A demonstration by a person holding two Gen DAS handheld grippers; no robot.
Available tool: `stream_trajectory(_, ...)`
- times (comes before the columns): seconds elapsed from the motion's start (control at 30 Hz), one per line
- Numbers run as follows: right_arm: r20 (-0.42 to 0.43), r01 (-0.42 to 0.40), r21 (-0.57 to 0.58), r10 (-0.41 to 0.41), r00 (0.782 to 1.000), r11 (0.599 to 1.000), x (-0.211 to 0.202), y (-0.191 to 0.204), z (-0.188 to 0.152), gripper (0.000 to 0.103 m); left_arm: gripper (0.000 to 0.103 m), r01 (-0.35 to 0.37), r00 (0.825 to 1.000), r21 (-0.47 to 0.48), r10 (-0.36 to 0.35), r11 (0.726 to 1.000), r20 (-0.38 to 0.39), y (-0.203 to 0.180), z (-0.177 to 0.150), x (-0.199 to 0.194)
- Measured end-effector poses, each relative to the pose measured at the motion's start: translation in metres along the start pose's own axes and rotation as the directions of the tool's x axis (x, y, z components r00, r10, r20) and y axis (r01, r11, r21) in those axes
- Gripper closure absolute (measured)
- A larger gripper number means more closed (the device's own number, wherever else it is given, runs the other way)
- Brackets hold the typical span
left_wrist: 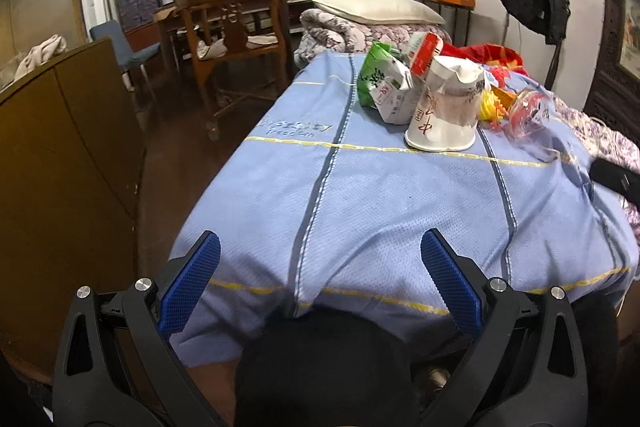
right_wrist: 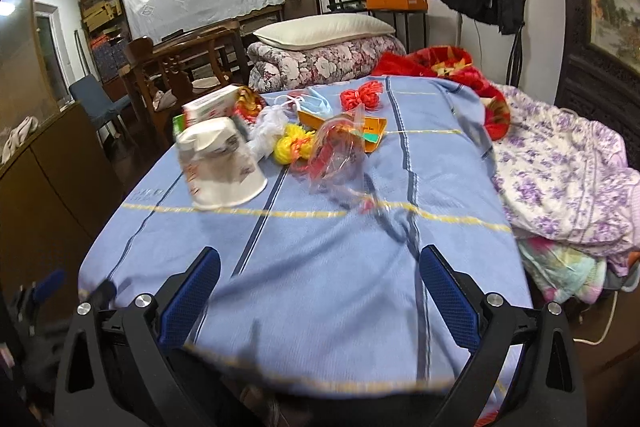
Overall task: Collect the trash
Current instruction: 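Reach the right tool to the clear plastic bag and close on it, then carry the plastic bag with the right tool to the red basket and release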
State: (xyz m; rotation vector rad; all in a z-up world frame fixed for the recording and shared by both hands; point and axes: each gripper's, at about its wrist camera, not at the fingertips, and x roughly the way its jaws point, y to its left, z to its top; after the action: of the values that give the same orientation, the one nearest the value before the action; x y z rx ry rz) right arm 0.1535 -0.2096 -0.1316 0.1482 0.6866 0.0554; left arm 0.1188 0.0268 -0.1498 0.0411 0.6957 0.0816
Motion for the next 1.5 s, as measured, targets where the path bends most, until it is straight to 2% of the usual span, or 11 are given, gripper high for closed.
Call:
stream_trajectory(0.27,0.003,-0.018,0.042,0.018,1.000,0.999,0.057,-0.016,0.049,0.006,0.006,0.047,0.999,-0.038,-0.046,0.998,0.027,-0.005,0.009,0.028)
stream_trajectory(0.47,-0.025,-0.012,0.074,0.014,1.000,0.997,0.100,-0.020,0.075,0.007,0.006,0.070,0.997,-0.057,-0.072,0.996,-0.033,-0.004,0.007,0.051)
stream_trajectory(0.5,-0.040,-0.013,0.084,0.016,0.999,0.996,0.107,-0.021,0.075,0.020,0.006,0.070,0.997,-0.059,-0.072,0.996,-0.032,-0.002,0.007,0.052)
stream_trajectory(0.53,-0.061,-0.029,0.094,0.035,0.997,0.995,0.114,-0.024,0.075,0.049,0.006,0.069,0.997,-0.056,-0.071,0.996,-0.029,-0.003,0.006,0.051)
stream_trajectory(0.6,-0.094,-0.086,0.124,0.097,0.991,0.989,0.122,-0.029,0.071,0.082,0.006,0.054,0.998,-0.039,-0.055,0.998,-0.025,-0.007,0.004,0.051)
stream_trajectory(0.63,-0.080,-0.146,0.163,0.161,0.984,0.976,0.116,-0.036,0.069,0.089,0.006,0.047,0.999,-0.031,-0.048,0.998,-0.024,-0.009,0.003,0.051)
stream_trajectory(0.7,-0.060,-0.163,0.172,0.176,0.983,0.971,0.100,-0.041,0.066,0.097,0.006,0.039,0.999,-0.019,-0.040,0.999,-0.024,-0.011,0.002,0.051)
stream_trajectory(1.0,0.021,-0.220,0.138,0.219,0.976,0.966,-0.012,-0.073,0.055,0.098,0.006,0.027,1.000,-0.026,-0.027,0.999,-0.014,-0.013,0.001,0.052)
stream_trajectory(1.37,-0.006,-0.118,0.272,0.124,0.992,0.955,-0.109,-0.170,-0.007,0.098,0.006,0.021,1.000,-0.028,-0.022,0.999,-0.011,-0.012,0.001,0.054)
stream_trajectory(1.47,-0.021,-0.104,0.316,0.116,0.993,0.943,-0.115,-0.197,-0.032,0.093,0.006,0.021,1.000,-0.029,-0.022,0.999,-0.016,-0.012,0.001,0.054)
stream_trajectory(1.5,-0.033,-0.113,0.328,0.131,0.991,0.938,-0.113,-0.201,-0.039,0.079,0.006,0.019,1.000,-0.031,-0.020,0.999,-0.017,-0.012,0.001,0.054)
